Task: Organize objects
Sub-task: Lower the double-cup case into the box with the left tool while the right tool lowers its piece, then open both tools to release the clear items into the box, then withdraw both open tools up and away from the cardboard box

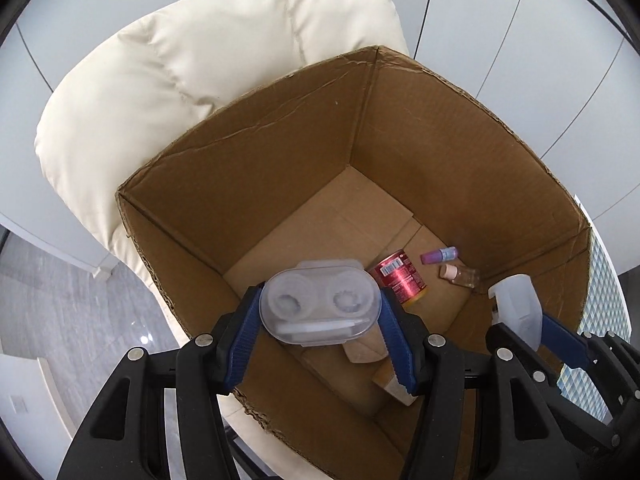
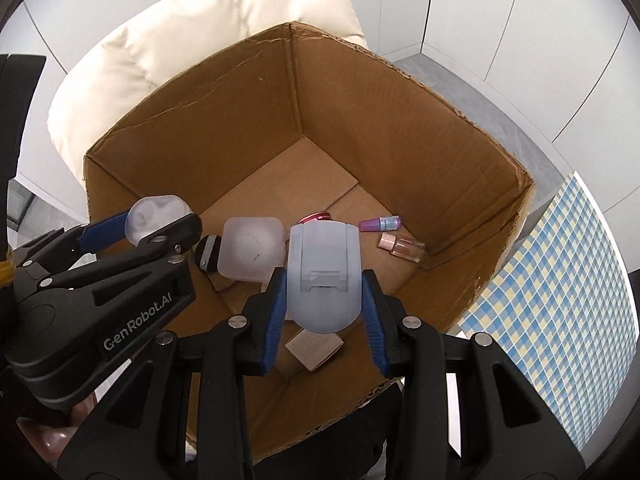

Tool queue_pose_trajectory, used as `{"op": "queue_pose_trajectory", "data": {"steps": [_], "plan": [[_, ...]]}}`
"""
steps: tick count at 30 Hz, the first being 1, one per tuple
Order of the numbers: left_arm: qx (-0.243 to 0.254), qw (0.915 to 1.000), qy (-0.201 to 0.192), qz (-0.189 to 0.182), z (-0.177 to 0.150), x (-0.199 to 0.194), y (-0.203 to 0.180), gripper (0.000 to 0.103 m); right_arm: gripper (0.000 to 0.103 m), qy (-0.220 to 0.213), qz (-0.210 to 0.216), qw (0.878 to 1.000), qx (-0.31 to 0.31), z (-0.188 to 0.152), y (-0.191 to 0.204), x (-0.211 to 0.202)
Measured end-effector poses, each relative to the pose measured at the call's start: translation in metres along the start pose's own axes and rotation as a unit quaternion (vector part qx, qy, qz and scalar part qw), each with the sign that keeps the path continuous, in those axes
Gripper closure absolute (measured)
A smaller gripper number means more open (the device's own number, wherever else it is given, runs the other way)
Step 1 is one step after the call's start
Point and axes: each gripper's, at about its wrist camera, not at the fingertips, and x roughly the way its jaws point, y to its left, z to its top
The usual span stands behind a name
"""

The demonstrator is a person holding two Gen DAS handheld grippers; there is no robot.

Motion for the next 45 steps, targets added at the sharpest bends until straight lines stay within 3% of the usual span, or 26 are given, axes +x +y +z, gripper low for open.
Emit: {"op": "queue_pose_trajectory", "data": {"steps": [2,4,5,6,9,13,26,31,35,40,45], "plan": [[0.001,1.0,0.0,-0.007,0.002,-0.002,-0.001,0.044,0.065,-0.004,0.002,1.0,0.002,-0.001,-0.002,-0.003],[-0.008,1.0,0.003,0.004,0.002,-0.004,0.003,0.039,0.058,-0.007,0.001,1.0,0.006,0.001,-0.003,-0.004],[-0.014,0.9999,0.006,0.008,0.004,-0.004,0.005,0.03,0.043,-0.002,-0.007,1.0,0.01,0.002,-0.006,-0.004],[-0.019,0.9998,0.007,-0.003,0.005,-0.006,0.009,0.028,0.03,0.002,-0.016,1.0,0.016,0.003,-0.01,-0.004],[-0.028,0.9992,0.007,-0.026,0.007,-0.012,0.013,0.015,0.016,-0.009,-0.012,0.999,0.033,0.005,-0.023,-0.009],[-0.034,0.999,0.002,-0.03,0.007,-0.018,0.013,0.013,0.015,-0.014,0.015,0.998,0.059,0.004,-0.033,-0.018],[0.003,0.9995,-0.006,-0.03,0.001,-0.039,0.01,0.013,0.015,-0.02,-0.001,0.998,0.062,-0.003,-0.033,-0.037],[0.057,0.9982,-0.017,-0.012,-0.011,-0.055,-0.004,0.012,0.015,-0.026,-0.04,0.996,0.069,-0.013,-0.034,-0.055],[0.096,0.9949,-0.017,-0.027,-0.023,-0.072,-0.01,0.012,0.015,-0.028,-0.066,0.994,0.088,-0.026,-0.041,-0.073],[0.13,0.9892,-0.009,-0.067,-0.037,-0.1,-0.019,0.012,0.015,-0.03,-0.066,0.987,0.144,-0.056,-0.052,-0.108],[0.189,0.979,-0.024,-0.072,-0.045,-0.144,-0.042,0.01,0.015,-0.022,-0.057,0.973,0.224,-0.091,-0.068,-0.15]]}}
